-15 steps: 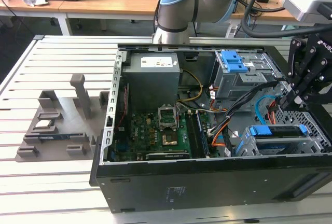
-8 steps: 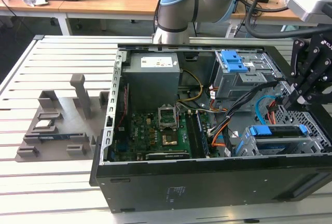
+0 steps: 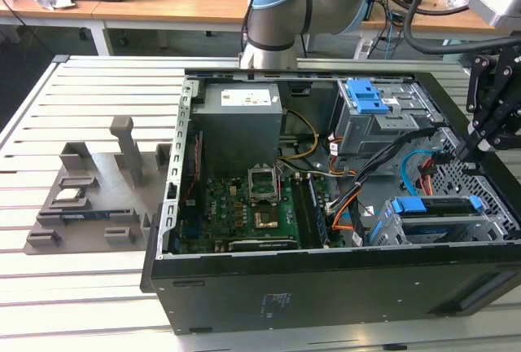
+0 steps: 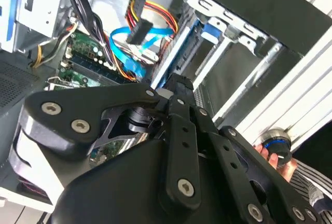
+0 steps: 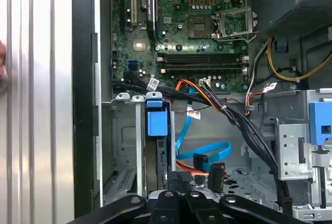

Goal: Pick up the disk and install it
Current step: 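Insert the first disk wire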

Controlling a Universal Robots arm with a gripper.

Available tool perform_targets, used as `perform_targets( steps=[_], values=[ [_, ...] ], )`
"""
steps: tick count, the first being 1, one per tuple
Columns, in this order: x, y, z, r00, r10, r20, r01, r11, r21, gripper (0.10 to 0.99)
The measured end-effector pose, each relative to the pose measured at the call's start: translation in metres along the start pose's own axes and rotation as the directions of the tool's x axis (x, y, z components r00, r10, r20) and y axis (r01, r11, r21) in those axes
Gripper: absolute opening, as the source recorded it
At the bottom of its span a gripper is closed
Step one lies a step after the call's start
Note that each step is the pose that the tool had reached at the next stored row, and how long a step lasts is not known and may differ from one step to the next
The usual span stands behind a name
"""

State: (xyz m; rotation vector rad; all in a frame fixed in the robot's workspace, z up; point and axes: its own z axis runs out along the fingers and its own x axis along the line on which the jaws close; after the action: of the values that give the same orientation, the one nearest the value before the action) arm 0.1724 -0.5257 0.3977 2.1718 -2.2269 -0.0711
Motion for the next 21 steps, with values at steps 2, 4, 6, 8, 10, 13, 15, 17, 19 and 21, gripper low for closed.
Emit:
perform_targets(
  steps=[2, 4, 6, 8, 10, 13, 15, 17, 19, 21],
  values=[
    [-0.0046, -0.0035, 0.0039, 1.0, 0.0, 0.0, 0.0, 1.0, -0.001, 0.106],
    [-0.0096, -0.0067, 0.0083, 1.0, 0.0, 0.0001, 0.0, 1.0, -0.001, 0.106],
    [-0.0168, -0.0081, 0.0134, 1.0, 0.0, 0.0001, 0.0, 1.0, -0.001, 0.106],
    [-0.026, -0.0106, 0.0184, 1.0, 0.0, 0.0, 0.0, 1.0, -0.001, 0.106],
    [-0.0311, -0.0126, 0.0213, 1.0, 0.0, 0.0, 0.0, 1.0, -0.001, 0.106],
    [-0.038, -0.0143, 0.0257, 1.0, 0.0, 0.0001, 0.0, 1.0, -0.002, 0.106],
    [-0.0416, -0.0143, 0.0276, 1.0, 0.0, 0.0, 0.0, 1.0, -0.001, 0.106],
    [-0.0427, -0.0144, 0.0291, 1.0, 0.0, 0.0001, 0.0, 1.0, -0.002, 0.106],
    [-0.0427, -0.0144, 0.029, 1.0, 0.0, -0.0016, 0.0, 1.0, -0.001, 0.106],
    [-0.0427, -0.0144, 0.0291, 1.0, 0.0, -0.0017, 0.0, 1.0, -0.001, 0.106]
  ],
)
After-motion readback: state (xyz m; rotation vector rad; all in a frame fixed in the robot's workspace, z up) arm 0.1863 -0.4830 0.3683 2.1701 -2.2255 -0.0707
